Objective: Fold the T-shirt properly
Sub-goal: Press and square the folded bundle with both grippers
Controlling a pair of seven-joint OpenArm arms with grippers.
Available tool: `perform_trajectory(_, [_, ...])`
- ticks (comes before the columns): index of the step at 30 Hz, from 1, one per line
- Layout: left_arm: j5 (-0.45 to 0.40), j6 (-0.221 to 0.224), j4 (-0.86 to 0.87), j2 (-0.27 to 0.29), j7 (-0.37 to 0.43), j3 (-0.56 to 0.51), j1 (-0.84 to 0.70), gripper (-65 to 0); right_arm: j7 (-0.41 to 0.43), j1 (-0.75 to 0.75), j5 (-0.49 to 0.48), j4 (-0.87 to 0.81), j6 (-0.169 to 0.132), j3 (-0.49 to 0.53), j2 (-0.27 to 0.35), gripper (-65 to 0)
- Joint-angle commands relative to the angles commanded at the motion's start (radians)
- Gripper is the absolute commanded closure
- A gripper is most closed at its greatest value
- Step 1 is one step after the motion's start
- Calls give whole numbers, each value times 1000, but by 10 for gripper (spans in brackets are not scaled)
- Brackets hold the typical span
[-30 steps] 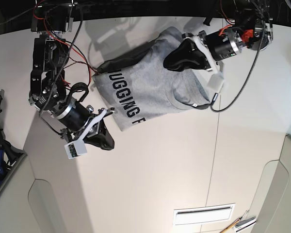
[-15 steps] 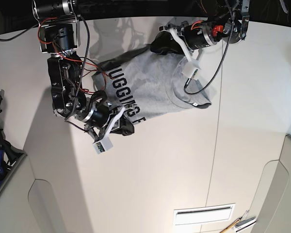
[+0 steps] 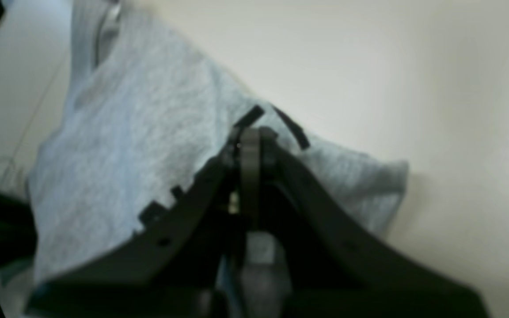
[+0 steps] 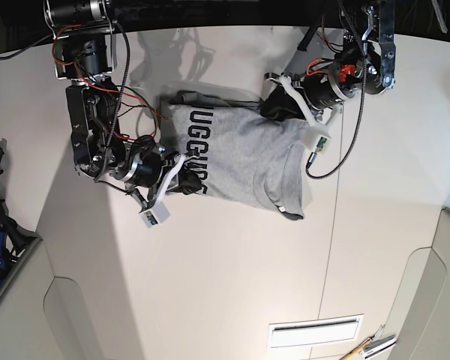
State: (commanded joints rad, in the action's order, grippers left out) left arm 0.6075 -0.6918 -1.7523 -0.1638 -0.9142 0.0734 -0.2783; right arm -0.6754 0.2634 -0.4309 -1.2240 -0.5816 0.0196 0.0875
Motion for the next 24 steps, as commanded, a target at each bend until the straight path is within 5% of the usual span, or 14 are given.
perform_trajectory(15, [-81, 53, 2, 0, 79, 39, 104, -122, -15, -325, -146, -340, 0, -5, 0, 0])
perform_trajectory(24, [-29, 55, -49, 0, 77, 72, 101, -122, 18, -358, -153, -370, 0, -97, 1, 0])
